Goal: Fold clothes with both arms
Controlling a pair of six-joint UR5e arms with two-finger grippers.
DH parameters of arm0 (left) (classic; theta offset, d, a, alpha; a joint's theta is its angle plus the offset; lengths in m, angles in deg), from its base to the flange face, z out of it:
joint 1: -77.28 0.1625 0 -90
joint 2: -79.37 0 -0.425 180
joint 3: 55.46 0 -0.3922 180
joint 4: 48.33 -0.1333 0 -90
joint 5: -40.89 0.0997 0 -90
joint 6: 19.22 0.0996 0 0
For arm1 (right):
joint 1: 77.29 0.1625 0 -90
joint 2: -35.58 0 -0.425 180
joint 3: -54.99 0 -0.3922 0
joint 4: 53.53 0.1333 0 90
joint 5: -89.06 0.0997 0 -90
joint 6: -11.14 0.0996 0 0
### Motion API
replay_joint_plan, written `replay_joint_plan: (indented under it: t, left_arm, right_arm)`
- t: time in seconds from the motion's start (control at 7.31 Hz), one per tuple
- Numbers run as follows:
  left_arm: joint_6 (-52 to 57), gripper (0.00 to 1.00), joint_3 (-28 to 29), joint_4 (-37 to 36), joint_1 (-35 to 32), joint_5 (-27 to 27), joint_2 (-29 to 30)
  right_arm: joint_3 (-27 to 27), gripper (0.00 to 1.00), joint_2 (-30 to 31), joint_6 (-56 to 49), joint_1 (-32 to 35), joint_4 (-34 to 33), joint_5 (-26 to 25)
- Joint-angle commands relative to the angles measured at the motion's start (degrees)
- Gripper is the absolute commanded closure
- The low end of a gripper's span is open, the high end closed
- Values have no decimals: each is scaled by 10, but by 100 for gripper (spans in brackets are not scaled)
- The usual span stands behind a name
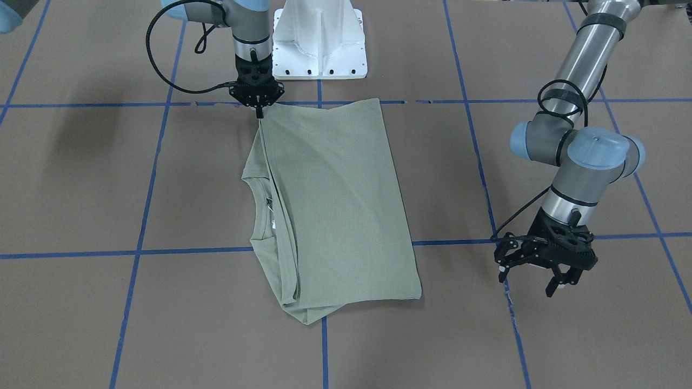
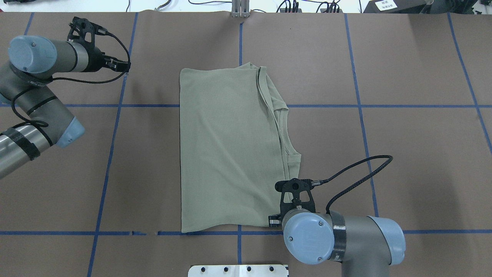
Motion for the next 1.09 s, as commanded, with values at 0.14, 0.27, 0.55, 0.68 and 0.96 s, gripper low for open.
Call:
replay_joint_plan:
  t: [0.14,0.27,0.55,0.68,0.96]
  left_arm:
    - [-1,0,-2,-1,0,-1,2]
    - [-7,0,-3,-1,0,-2,3]
    - [-16,0,-5,0,0,-24,4]
    - [-58,0,-18,-1,0,-60,3]
    - [-194,0,-87,-7,3,-117,-11]
  right_arm:
    - [2,0,-9,0,22,7,-3]
    - [4,0,-17,-37,56,7,7]
    - [-5,0,-45,-88,120,7,56]
    - [-3,0,-46,-77,129,53,59]
    - [1,0,-2,35,130,202,62]
